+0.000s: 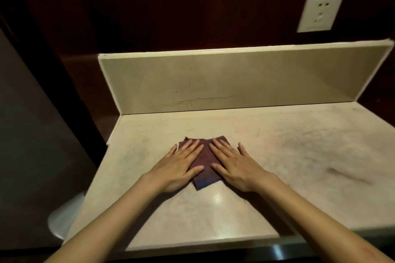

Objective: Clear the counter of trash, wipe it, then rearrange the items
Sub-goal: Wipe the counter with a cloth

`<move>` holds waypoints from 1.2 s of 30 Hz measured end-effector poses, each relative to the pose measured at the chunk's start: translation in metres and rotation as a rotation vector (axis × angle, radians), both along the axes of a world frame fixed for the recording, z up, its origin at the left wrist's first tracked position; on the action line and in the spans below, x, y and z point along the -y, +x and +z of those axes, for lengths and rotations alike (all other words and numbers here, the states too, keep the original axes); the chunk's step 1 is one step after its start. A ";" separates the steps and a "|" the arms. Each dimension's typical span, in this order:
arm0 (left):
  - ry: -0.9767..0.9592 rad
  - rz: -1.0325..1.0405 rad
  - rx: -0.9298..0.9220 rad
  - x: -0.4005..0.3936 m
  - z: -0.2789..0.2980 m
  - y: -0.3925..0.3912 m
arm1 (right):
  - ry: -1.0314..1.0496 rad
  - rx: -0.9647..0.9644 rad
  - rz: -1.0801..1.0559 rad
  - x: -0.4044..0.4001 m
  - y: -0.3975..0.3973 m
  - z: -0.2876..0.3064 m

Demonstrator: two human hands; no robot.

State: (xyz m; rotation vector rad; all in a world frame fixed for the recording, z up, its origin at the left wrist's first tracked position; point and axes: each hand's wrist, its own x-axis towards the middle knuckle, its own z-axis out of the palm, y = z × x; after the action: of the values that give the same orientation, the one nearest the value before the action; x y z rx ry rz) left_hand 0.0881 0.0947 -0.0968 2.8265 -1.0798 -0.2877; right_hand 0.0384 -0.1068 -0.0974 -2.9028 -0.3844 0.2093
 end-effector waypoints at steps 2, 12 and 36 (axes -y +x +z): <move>-0.006 -0.046 0.008 0.034 0.000 0.001 | -0.007 0.002 -0.056 0.030 -0.009 0.000; -0.031 -0.247 -0.003 0.171 -0.003 -0.005 | -0.045 0.004 -0.295 0.155 -0.052 -0.005; 0.010 -0.029 0.026 -0.034 -0.001 -0.013 | 0.006 0.057 -0.084 -0.041 -0.025 -0.008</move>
State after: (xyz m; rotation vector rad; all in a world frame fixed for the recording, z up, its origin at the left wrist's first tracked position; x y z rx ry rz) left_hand 0.0755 0.1287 -0.0975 2.8335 -1.1285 -0.2605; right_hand 0.0130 -0.0658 -0.1057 -2.9170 -0.2716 0.1117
